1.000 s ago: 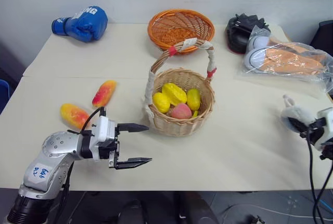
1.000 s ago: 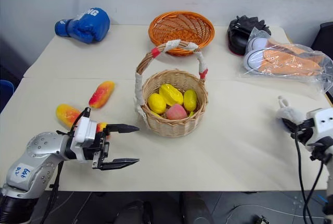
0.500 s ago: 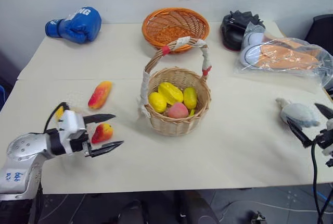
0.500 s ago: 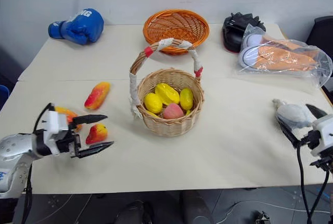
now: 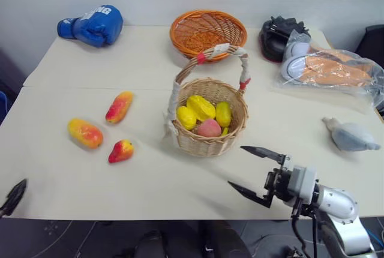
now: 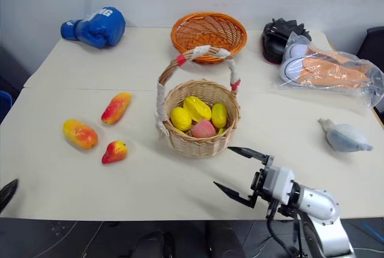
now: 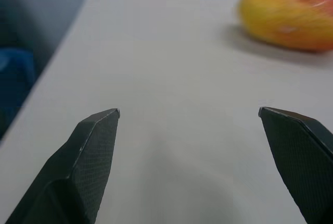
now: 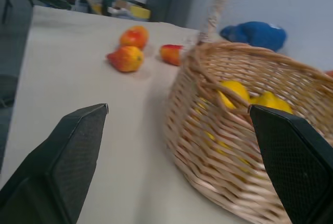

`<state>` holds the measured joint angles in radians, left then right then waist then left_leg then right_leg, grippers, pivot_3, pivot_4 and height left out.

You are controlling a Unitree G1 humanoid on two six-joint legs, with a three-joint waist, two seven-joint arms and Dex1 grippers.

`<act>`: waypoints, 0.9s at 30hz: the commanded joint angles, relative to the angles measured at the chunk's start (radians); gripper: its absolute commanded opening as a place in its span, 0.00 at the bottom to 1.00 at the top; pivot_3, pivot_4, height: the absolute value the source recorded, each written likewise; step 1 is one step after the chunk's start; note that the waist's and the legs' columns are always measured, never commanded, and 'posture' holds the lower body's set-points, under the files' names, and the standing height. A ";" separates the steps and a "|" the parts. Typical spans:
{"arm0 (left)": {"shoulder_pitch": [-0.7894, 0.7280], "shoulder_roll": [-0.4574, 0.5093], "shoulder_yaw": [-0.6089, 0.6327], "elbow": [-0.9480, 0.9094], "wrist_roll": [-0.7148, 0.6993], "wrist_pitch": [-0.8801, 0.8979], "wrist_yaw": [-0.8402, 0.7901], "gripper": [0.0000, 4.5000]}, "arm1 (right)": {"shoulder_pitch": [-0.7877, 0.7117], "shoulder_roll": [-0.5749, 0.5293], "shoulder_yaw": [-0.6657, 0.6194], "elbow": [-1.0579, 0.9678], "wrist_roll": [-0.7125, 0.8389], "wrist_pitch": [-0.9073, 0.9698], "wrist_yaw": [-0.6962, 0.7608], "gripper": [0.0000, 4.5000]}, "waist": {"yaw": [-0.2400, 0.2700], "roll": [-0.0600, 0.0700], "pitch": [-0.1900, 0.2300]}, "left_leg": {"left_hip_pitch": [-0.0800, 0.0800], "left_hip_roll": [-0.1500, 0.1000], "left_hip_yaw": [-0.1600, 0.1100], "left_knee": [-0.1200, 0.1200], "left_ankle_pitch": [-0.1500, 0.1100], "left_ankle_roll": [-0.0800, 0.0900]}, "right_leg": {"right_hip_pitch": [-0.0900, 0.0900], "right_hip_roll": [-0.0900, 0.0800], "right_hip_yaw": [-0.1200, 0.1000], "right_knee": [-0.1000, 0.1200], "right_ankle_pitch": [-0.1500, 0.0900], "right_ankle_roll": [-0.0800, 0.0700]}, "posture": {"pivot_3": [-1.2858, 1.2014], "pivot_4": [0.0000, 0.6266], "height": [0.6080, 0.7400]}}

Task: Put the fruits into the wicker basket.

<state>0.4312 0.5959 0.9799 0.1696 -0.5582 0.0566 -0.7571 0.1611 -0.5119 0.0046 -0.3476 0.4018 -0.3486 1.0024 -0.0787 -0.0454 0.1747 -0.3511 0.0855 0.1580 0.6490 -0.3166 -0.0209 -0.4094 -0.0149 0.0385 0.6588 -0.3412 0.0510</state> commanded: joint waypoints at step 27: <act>-0.759 0.067 -0.345 -0.077 -0.501 1.057 0.842 1.00 | -0.114 -0.001 0.017 -0.087 0.032 0.045 -0.071 0.99 | 0.037 -0.002 -0.001 | -0.001 -0.004 -0.011 0.001 0.008 -0.007 | 0.003 -0.005 -0.014 0.004 -0.001 -0.003 | 0.52 0.24 1.00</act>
<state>-0.3140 0.6588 0.6425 0.0813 -1.0815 1.1163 0.0972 0.0482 -0.5154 0.0336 -0.3920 0.4202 -0.3028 0.9454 -0.0422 -0.0476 0.1733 -0.3526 0.0814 0.1474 0.6497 -0.3090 -0.0282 -0.4065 -0.0204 0.0247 0.6626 -0.3422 0.0476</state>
